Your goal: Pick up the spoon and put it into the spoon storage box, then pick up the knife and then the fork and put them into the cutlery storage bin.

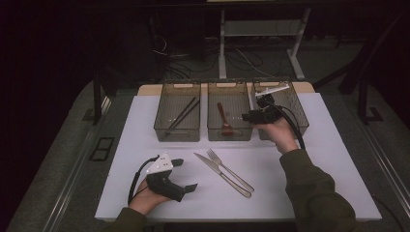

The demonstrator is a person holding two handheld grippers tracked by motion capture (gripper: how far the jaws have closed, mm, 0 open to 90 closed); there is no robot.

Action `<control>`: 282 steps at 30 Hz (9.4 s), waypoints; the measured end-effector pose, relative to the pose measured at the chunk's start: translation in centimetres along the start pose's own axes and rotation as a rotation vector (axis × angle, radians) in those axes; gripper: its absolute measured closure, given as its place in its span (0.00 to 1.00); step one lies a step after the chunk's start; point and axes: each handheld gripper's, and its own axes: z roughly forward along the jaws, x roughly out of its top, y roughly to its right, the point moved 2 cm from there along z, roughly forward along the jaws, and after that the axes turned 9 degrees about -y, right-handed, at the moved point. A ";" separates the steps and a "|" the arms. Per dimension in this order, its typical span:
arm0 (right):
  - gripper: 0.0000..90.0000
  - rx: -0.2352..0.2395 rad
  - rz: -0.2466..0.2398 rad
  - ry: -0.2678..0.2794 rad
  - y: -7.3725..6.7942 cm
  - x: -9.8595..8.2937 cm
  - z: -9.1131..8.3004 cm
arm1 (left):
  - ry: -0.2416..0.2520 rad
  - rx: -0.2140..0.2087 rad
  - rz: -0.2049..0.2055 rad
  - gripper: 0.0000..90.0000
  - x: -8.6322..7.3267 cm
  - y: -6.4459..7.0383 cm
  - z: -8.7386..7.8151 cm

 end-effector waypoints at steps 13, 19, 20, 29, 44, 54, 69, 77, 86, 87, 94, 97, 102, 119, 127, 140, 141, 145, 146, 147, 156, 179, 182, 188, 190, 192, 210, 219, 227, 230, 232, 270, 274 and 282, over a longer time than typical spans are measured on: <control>0.50 0.067 -0.131 0.097 0.3 -2.3 -3.5 | -0.005 0.011 -0.002 0.00 -0.1 0.0 0.0; 0.48 0.107 -0.160 0.115 -0.1 -4.0 -4.6 | -0.002 0.018 -0.007 0.00 -0.1 0.0 -0.3; 0.48 0.117 -0.161 0.109 -0.3 -4.4 -4.7 | -0.001 0.019 -0.010 0.00 -0.1 0.0 -0.3; 0.47 0.163 -0.203 0.095 -1.6 -6.7 -5.4 | -0.002 0.023 -0.018 0.00 -0.2 -0.1 -0.4; 0.41 0.160 -0.234 0.017 -3.0 -8.5 -4.4 | -0.002 0.021 -0.010 0.00 -0.1 0.0 -0.4; 0.43 0.165 -0.258 -0.085 -4.1 -9.1 -2.4 | -0.004 0.020 -0.009 0.00 0.0 0.1 -0.4; 0.57 0.214 -0.256 -0.263 -5.5 -9.1 0.1 | -0.014 0.019 -0.009 0.00 0.0 0.1 -0.1; 0.67 0.193 -0.298 -0.339 -7.1 -8.3 0.9 | -0.019 0.019 -0.009 0.00 0.0 0.1 -0.1; 0.77 0.172 -0.354 -0.430 -8.9 -7.2 2.1 | -0.022 0.024 -0.008 0.00 -0.1 0.0 -0.2; 0.77 0.172 -0.357 -0.437 -9.0 -7.2 2.2 | -0.021 0.024 -0.009 0.00 -0.1 0.0 -0.2; 0.80 0.157 -0.375 -0.510 -10.1 -6.6 3.4 | -0.020 0.021 -0.012 0.00 -0.1 0.1 -0.2; 0.81 0.141 -0.381 -0.537 -10.4 -6.6 4.0 | -0.021 0.020 -0.012 0.00 -0.1 0.1 -0.2; 0.82 0.121 -0.395 -0.584 -10.9 -6.5 4.7 | -0.021 0.018 -0.010 0.00 -0.1 0.1 -0.1; 0.88 0.028 -0.423 -0.638 -12.1 -6.4 5.5 | -0.022 0.018 -0.008 0.00 -0.1 0.1 0.0; 0.93 0.012 -0.440 -0.641 -12.2 -6.3 5.6 | -0.015 0.018 -0.008 0.00 0.0 0.1 0.0; 0.93 0.039 -0.422 -0.547 -10.6 -6.3 4.3 | -0.014 0.018 -0.004 0.00 0.0 0.1 0.0; 0.93 0.041 -0.419 -0.535 -10.4 -6.3 4.0 | -0.011 0.019 -0.004 0.00 0.1 0.1 0.0; 0.93 0.063 -0.385 -0.473 -9.2 -6.3 3.1 | -0.001 0.019 -0.006 0.00 0.2 0.1 0.1; 0.93 0.073 -0.374 -0.461 -8.9 -6.3 2.9 | 0.000 0.019 -0.006 0.00 0.2 0.1 0.1; 0.93 0.078 -0.367 -0.447 -8.5 -6.4 2.7 | 0.000 0.018 -0.003 0.00 0.2 0.0 0.1; 0.93 0.139 -0.315 -0.297 -6.5 -6.5 0.5 | 0.015 0.019 0.000 0.00 0.2 0.0 -0.1; 0.94 0.183 -0.257 -0.090 -3.1 -5.9 -3.3 | 0.026 0.018 0.001 0.00 0.2 0.0 -0.3; 0.94 0.182 -0.241 -0.064 -2.5 -5.8 -3.9 | 0.028 0.016 -0.001 0.00 0.2 0.0 -0.3; 0.94 0.179 -0.209 -0.006 -1.2 -5.7 -5.3 | 0.024 0.015 0.000 0.00 0.2 0.1 -0.3; 0.94 0.179 -0.204 0.013 -0.9 -5.6 -5.7 | 0.024 0.015 -0.001 0.00 0.2 0.1 -0.3; 0.94 0.173 -0.197 0.027 -0.7 -5.6 -6.1 | 0.024 0.015 -0.002 0.00 0.2 0.0 -0.3; 0.94 0.097 -0.120 0.148 3.5 -4.6 -9.7 | 0.021 0.018 -0.006 0.00 0.2 0.0 -0.3; 0.94 0.038 -0.082 0.157 6.7 -2.7 -10.6 | 0.025 0.017 -0.009 0.00 0.2 0.0 -0.2; 0.94 -0.036 -0.066 0.140 8.9 -0.8 -10.4 | 0.024 0.012 -0.012 0.00 0.3 0.0 -0.2; 0.94 -0.061 -0.061 0.140 9.9 -0.2 -9.9 | 0.023 0.012 -0.011 0.00 0.2 0.0 -0.2; 0.94 -0.071 -0.052 0.130 10.6 0.0 -9.4 | 0.022 0.011 -0.010 0.00 0.2 0.0 -0.2; 0.74 -0.097 -0.055 -0.219 13.9 -2.5 -1.2 | 0.000 0.002 -0.005 0.00 0.2 0.1 0.1; 0.61 -0.062 -0.042 -0.199 13.6 -2.4 -1.5 | -0.004 0.003 -0.004 0.00 0.2 0.1 0.1; 0.49 0.026 -0.036 -0.036 11.5 -2.6 -4.3 | -0.011 0.007 0.001 0.00 0.1 0.1 0.1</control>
